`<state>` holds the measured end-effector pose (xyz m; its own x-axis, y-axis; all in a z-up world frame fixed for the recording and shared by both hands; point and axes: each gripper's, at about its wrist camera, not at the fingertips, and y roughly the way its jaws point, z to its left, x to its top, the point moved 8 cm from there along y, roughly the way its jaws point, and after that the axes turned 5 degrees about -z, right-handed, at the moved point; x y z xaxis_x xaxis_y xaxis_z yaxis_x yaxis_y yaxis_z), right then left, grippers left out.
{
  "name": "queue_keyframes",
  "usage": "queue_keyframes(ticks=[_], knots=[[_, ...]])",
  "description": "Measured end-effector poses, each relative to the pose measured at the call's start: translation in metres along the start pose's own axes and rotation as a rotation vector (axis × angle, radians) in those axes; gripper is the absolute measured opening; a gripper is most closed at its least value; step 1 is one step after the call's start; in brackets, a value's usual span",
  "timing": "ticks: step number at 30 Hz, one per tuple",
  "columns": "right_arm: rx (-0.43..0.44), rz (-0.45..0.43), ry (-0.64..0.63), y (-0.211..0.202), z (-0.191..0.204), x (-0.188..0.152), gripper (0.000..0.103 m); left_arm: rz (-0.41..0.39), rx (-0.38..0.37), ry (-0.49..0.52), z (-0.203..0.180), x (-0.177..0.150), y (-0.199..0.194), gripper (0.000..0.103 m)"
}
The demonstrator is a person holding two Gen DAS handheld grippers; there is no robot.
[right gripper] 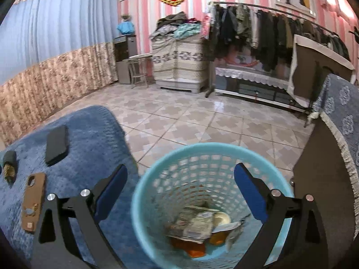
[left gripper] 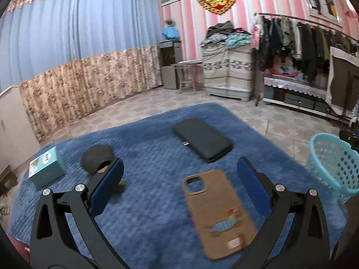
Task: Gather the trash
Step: 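Move both tools back over the blanket items, then grasp the black ribbed cup by its rim with the left tool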
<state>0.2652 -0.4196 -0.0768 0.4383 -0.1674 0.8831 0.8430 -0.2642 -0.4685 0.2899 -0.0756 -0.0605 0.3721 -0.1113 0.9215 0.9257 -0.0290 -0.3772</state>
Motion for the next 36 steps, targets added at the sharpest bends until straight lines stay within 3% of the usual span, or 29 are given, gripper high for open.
queue_keyframes(ticks=[11, 17, 26, 30, 36], knots=[[0.150, 0.027, -0.135, 0.000, 0.104, -0.020, 0.094, 0.053, 0.154, -0.081, 0.100, -0.020, 0.007, 0.098], [0.214, 0.060, -0.225, 0.000, 0.153, -0.042, 0.094, 0.107, 0.180, -0.120, 0.134, -0.031, 0.030, 0.098], [0.223, 0.089, -0.279, 0.003, 0.172, -0.053, 0.094, 0.216, 0.176, -0.191, 0.156, -0.027, 0.101, 0.098], [0.219, 0.096, -0.300, 0.005, 0.177, -0.054, 0.094, 0.270, 0.182, -0.162, 0.157, -0.021, 0.134, 0.097], [0.216, 0.099, -0.315, 0.008, 0.180, -0.054, 0.094, 0.381, 0.144, -0.215, 0.160, -0.036, 0.157, 0.093]])
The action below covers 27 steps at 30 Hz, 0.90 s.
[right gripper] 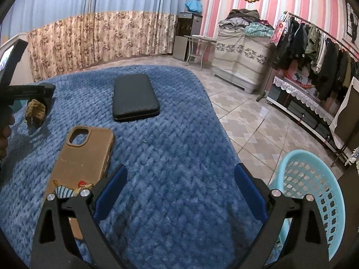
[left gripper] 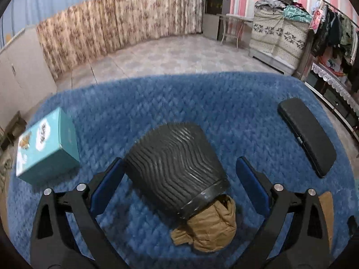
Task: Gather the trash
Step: 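Grasp the black ribbed cup by its rim with the left tool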
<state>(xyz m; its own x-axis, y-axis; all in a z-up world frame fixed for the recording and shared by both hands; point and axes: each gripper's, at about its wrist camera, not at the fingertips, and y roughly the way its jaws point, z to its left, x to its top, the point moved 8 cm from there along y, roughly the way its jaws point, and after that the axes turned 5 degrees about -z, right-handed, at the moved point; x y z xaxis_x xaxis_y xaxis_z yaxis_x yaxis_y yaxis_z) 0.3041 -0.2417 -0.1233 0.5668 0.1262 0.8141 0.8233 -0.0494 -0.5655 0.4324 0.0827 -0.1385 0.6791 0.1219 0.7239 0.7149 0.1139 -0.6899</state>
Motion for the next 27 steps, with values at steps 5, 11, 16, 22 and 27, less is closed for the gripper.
queue_keyframes(ticks=[5, 11, 16, 22, 27], knots=[[0.015, -0.004, 0.005, 0.001, 0.011, 0.003, 0.094, -0.016, -0.035, -0.024, 0.005, -0.005, -0.004, 0.079], [0.031, -0.031, -0.033, -0.008, 0.029, 0.009, 0.094, -0.069, -0.080, -0.063, 0.021, -0.007, -0.034, 0.071], [0.087, -0.058, -0.015, -0.021, 0.046, 0.020, 0.094, -0.156, -0.052, -0.090, 0.051, -0.013, -0.080, 0.071], [0.179, -0.048, 0.019, -0.023, 0.091, 0.026, 0.094, -0.207, 0.002, -0.117, 0.093, -0.039, -0.125, 0.071], [0.259, -0.040, 0.011, -0.020, 0.145, 0.033, 0.094, -0.237, 0.054, -0.134, 0.126, -0.064, -0.155, 0.071]])
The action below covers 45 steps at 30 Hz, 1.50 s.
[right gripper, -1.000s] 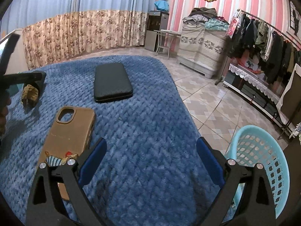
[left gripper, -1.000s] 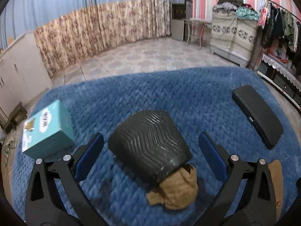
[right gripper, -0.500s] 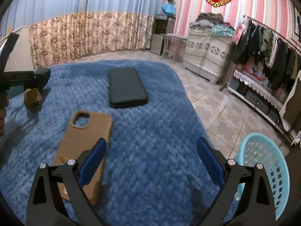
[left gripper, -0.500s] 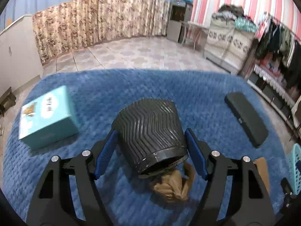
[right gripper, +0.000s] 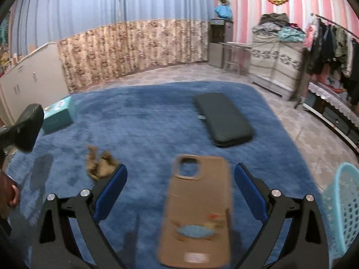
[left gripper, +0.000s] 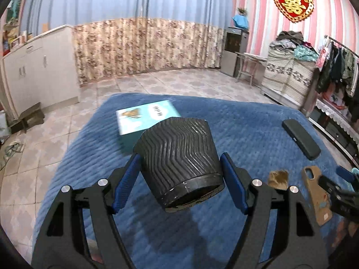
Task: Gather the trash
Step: 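Grasp the black ribbed cup by its rim with the left tool, then grasp the brown cloth with the right tool while the left tool holds the black cup, then carry the black cup and brown cloth over the basket with both tools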
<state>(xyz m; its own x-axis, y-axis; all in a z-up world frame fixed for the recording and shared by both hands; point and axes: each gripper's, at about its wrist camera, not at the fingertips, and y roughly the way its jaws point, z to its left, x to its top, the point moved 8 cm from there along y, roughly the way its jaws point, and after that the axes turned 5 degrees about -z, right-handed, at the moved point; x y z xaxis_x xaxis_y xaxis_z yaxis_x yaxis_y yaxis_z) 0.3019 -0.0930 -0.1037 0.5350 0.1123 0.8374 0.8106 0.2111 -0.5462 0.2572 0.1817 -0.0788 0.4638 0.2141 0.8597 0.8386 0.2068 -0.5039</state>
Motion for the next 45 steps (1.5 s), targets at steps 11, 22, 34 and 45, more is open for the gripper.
queue_keyframes(ticks=[11, 22, 34, 45], knots=[[0.081, 0.128, -0.120, 0.061, 0.097, -0.017, 0.092, 0.000, 0.005, -0.024, 0.032, -0.012, -0.017, 0.071], [0.132, 0.065, -0.121, 0.027, 0.080, -0.010, 0.042, 0.005, -0.037, 0.019, 0.000, -0.014, -0.015, 0.071], [-0.128, -0.103, 0.018, -0.099, -0.097, 0.018, 0.042, -0.077, -0.174, 0.100, -0.103, -0.002, -0.034, 0.071], [-0.407, -0.165, 0.209, -0.157, -0.265, -0.018, 0.042, -0.060, -0.352, 0.230, -0.230, -0.022, -0.052, 0.071]])
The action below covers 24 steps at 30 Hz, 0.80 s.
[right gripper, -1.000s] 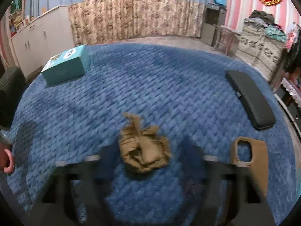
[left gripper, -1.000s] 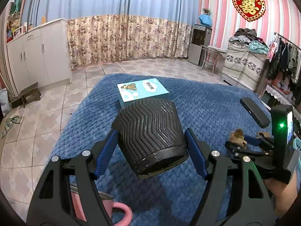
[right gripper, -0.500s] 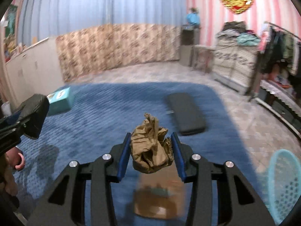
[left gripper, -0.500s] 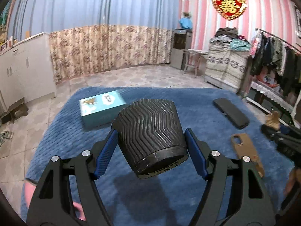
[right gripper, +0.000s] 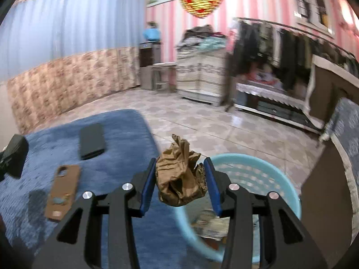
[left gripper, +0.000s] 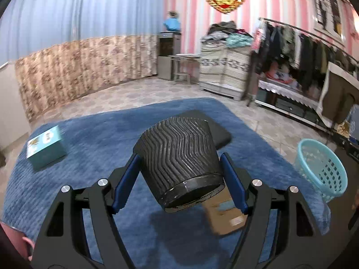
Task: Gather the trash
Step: 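Carry the black cup and brown cloth over the basket with both tools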
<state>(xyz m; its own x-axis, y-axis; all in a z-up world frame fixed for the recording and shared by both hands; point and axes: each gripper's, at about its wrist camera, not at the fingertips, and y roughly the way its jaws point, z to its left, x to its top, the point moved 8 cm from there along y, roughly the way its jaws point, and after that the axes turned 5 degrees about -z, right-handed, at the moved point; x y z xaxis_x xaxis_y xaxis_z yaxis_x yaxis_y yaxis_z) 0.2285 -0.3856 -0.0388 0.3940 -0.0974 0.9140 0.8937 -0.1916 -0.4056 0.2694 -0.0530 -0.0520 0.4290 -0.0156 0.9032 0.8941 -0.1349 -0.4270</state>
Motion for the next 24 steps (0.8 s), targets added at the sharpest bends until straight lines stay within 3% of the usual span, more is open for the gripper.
queue_keyframes(ticks=[14, 24], knots=[[-0.179, 0.029, 0.158, 0.025, -0.141, -0.015, 0.042, 0.019, -0.278, 0.098, -0.202, -0.001, 0.040, 0.071], [-0.230, 0.031, 0.196, 0.027, -0.182, -0.022, 0.042, 0.030, -0.420, 0.207, -0.320, -0.022, 0.062, 0.071]])
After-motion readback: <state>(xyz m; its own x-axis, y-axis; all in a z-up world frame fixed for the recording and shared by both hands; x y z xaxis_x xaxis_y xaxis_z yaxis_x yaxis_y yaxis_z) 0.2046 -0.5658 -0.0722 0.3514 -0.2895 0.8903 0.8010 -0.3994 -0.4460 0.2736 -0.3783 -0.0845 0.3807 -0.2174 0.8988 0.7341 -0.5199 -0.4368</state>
